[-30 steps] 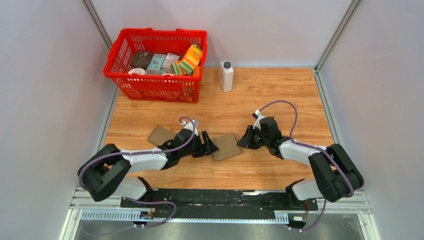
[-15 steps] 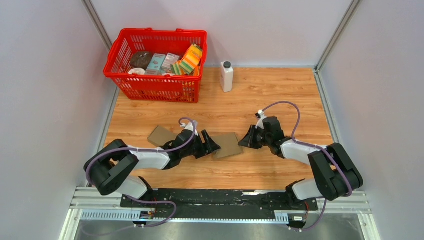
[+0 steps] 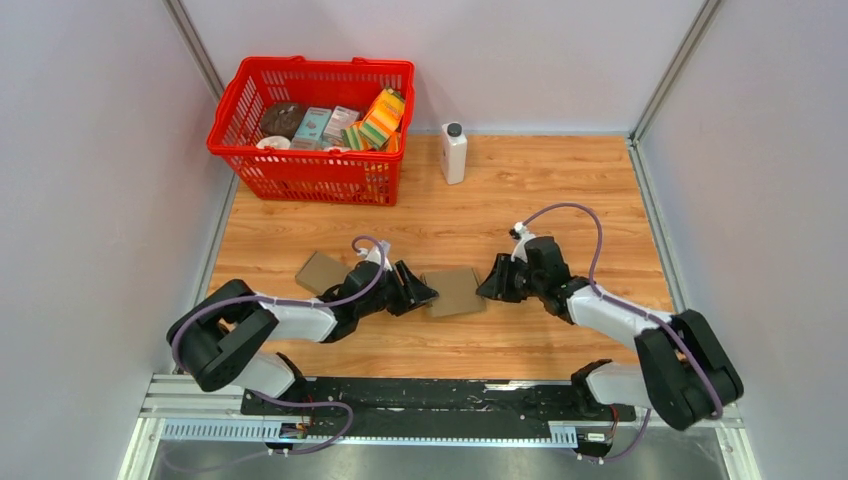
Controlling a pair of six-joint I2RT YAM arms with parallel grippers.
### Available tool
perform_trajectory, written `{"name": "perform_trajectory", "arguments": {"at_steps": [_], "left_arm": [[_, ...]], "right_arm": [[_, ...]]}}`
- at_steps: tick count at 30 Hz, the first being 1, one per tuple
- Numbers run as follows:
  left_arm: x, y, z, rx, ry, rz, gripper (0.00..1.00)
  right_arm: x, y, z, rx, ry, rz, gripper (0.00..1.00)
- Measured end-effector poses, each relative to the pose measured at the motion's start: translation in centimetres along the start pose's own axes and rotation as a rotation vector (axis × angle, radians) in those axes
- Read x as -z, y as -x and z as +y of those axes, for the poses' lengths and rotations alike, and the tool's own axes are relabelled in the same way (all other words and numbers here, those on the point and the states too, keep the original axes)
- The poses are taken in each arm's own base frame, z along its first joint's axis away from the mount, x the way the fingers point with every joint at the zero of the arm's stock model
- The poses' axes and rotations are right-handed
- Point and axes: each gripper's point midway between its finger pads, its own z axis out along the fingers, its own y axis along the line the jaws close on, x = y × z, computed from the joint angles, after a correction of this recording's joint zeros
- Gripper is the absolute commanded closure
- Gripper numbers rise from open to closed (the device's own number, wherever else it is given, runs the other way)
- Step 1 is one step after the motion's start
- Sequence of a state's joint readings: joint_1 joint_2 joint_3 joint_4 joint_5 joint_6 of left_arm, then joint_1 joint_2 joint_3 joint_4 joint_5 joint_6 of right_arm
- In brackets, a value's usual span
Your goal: Fold the paper box
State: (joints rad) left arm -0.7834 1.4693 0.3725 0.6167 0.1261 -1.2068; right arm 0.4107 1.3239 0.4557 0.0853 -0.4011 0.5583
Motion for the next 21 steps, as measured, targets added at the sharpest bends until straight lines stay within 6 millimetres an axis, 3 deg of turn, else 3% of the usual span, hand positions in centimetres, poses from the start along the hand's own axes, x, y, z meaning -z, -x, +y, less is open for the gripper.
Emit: {"name": "perform_trajectory", "arguments": {"at_steps": [1,3,9,13,14,15,17,19,21], "left_arm": [[0.4,0.1,0.1,0.006,-0.002,-0.004,0.48],[1.1,0.3,0.2,0.024,-0.009,-0.002,0.48],[2.6,0.8,-0.5,0.057,-0.041,0.038,0.55],[3.2,0.4,-1.0,0.062,-0.062,0.075,0.55],[3.3,0.2,-1.1,0.063,-0.063,0.084,0.51],[3.4,0.1,-1.1,0.063,-0.061,0.094,0.4],[3.5,-0.2,-0.9,0.064,-0.054,0.112,0.35],[3.5,-0.4,-0.5,0.067,-0.039,0.117,0.32],[3.7,-0.5,0.2,0.07,-0.028,0.104,0.31]], "right_arm": [[0.4,-0.3,0.4,0.027,-0.013,0.001,0.4],[1.2,-0.7,1.8,0.098,-0.018,-0.005,0.25],[3.9,-0.8,7.4,0.384,-0.008,-0.083,0.13],[4.6,-2.6,8.9,0.556,-0.02,-0.086,0.05],[4.7,-3.2,9.1,0.6,-0.03,-0.083,0.01],[4.8,-3.9,9.3,0.636,-0.037,-0.077,0.0],[4.8,-4.1,8.8,0.66,-0.085,-0.081,0.0],[4.5,-2.5,7.1,0.596,-0.163,-0.093,0.06],[4.2,0.1,4.4,0.461,-0.234,-0.109,0.05]]}}
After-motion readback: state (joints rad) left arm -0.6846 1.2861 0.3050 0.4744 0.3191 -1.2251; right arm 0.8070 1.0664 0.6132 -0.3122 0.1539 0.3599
